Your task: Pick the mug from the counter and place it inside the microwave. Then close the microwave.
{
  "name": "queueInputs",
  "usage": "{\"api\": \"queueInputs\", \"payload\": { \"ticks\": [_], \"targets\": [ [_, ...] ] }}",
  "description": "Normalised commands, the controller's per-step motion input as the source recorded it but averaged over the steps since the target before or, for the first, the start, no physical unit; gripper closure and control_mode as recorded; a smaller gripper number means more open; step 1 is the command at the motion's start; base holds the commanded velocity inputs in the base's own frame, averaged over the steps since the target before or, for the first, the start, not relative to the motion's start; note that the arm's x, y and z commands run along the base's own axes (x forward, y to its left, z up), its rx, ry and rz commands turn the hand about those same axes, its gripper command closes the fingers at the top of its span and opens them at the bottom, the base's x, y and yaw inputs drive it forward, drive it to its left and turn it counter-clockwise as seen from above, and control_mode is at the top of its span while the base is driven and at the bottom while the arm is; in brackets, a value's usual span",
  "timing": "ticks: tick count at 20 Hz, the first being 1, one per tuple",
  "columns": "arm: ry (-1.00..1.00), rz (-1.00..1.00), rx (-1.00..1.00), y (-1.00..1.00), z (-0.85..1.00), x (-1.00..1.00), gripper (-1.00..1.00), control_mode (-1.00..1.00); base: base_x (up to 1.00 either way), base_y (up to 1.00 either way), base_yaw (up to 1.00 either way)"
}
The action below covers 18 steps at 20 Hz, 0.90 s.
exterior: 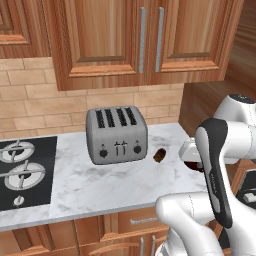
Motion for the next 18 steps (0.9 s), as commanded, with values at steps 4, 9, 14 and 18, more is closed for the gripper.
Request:
{"api": "queueInputs", "payload": {
  "ticks": [4, 9, 14, 18],
  "targets": [
    [0.00, 0.02, 0.00, 0.07, 0.03, -0.03, 1.00, -1.00, 0.00, 0.00, 0.00],
    [0.00, 0.00, 0.00, 0.00, 0.00, 0.00, 1.00, -1.00, 0.00, 0.00, 0.00],
    [0.00, 0.00, 0.00, 0.00, 0.00, 0.00, 1.00, 1.00, -0.03, 0.00, 0.00],
    [0.00, 0.00, 0.00, 0.00, 0.00, 0.00, 1.00, 1.00, -0.51, 0.15, 0.00]
  ]
}}
